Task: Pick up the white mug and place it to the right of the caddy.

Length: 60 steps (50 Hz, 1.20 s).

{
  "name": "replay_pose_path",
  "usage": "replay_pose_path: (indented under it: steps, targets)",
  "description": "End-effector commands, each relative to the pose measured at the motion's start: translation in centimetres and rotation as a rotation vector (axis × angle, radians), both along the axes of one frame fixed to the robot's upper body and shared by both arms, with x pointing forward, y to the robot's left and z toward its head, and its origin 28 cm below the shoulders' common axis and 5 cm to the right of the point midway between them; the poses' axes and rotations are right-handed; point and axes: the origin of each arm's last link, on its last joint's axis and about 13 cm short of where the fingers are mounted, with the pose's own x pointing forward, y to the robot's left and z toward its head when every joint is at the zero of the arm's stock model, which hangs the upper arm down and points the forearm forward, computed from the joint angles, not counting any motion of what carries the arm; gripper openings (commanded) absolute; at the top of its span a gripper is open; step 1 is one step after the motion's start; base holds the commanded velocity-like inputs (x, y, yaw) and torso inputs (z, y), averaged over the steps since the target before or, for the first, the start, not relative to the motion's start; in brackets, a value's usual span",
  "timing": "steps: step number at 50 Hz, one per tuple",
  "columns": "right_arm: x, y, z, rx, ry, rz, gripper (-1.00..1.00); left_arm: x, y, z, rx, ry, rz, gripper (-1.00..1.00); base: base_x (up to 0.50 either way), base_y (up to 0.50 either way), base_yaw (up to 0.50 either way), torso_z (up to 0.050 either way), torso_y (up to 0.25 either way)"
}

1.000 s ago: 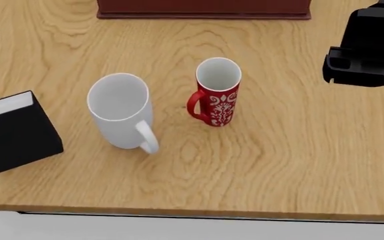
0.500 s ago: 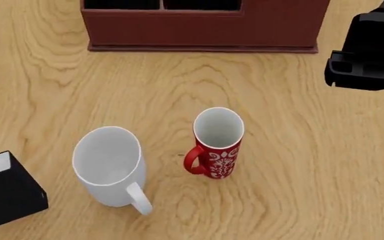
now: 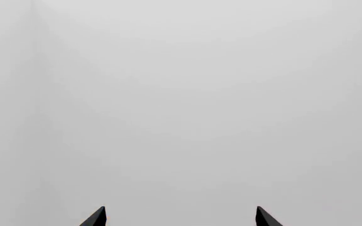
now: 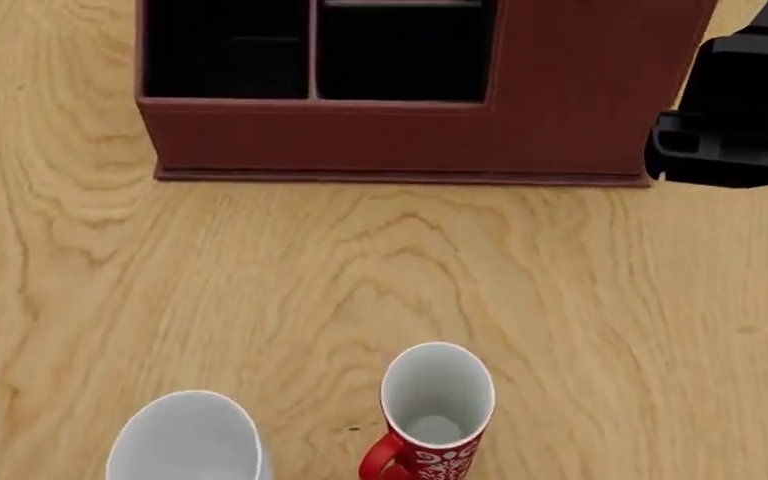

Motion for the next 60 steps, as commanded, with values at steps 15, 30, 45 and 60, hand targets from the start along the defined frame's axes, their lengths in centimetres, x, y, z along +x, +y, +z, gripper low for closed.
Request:
replay_pose_path:
  steps: [15,30,45,60]
  targets:
    - [-0.9,-0.4,-0.3,0.007,0.000,0.009,1.00,-0.5,0.0,0.1,-0.003,-0.006,-0.001,1.00,0.33,0.00,0.00,0.000,0.001]
    - [-2.1,0.0,-0.5,-0.021,0.020,0.019,1.00,-0.4,0.0,0.0,-0.008,-0.003,-0.002,1.00,0.05,0.00,0.00,0.000,0.001]
    - [-6.1,1.4,-0.6,-0.048,0.156,0.195,1.00,-0.3,0.0,0.1,-0.008,-0.001,0.010,1.00,0.00,0.00,0.00,0.000,0.000]
    - [-7.5,3.8,-1.9,-0.121,0.331,0.371,1.00,-0.2,0.0,0.1,-0.009,0.000,0.015,1.00,0.00,0.00,0.00,0.000,0.000]
